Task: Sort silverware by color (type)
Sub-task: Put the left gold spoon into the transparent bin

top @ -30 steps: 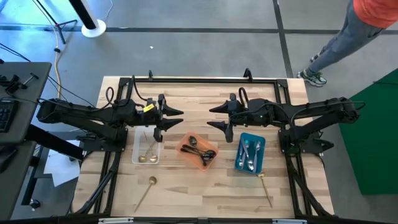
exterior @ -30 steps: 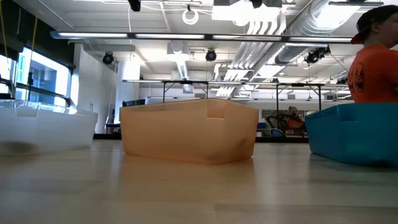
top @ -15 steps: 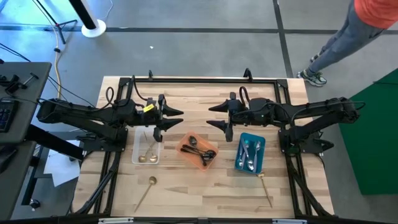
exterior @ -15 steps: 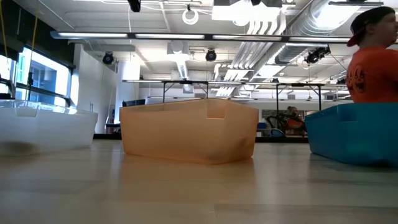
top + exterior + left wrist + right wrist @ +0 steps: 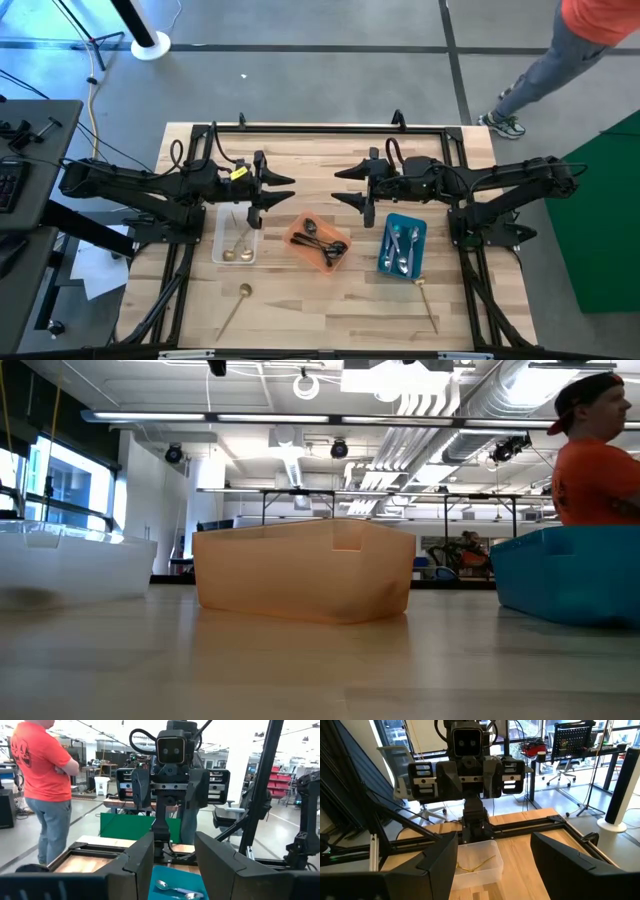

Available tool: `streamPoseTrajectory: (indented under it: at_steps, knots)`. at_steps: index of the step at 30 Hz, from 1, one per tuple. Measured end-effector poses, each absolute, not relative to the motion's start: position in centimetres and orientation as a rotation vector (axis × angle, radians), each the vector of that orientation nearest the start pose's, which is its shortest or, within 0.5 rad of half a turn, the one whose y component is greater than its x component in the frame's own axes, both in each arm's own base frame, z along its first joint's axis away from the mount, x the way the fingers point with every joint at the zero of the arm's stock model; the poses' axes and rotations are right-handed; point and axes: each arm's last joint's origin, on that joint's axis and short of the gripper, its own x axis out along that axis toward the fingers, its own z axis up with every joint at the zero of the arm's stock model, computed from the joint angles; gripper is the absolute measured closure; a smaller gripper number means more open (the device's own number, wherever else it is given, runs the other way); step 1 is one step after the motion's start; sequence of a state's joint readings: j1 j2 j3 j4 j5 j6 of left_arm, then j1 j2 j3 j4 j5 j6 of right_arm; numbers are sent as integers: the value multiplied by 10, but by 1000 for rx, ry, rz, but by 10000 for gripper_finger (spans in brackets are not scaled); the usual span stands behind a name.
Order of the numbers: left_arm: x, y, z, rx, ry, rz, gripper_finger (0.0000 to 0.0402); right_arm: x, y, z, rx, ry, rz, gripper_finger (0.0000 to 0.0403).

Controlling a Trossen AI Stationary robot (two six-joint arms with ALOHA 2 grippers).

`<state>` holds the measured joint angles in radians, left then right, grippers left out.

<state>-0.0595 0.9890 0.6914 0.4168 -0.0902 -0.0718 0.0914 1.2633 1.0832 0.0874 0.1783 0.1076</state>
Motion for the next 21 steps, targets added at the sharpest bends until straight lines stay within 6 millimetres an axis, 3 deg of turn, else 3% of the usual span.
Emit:
streamPoseTrajectory:
  at_steps: [21]
  knots:
    - [220,-27,320,-88,-86,-63,268,287,23,361,146,87,-60,167]
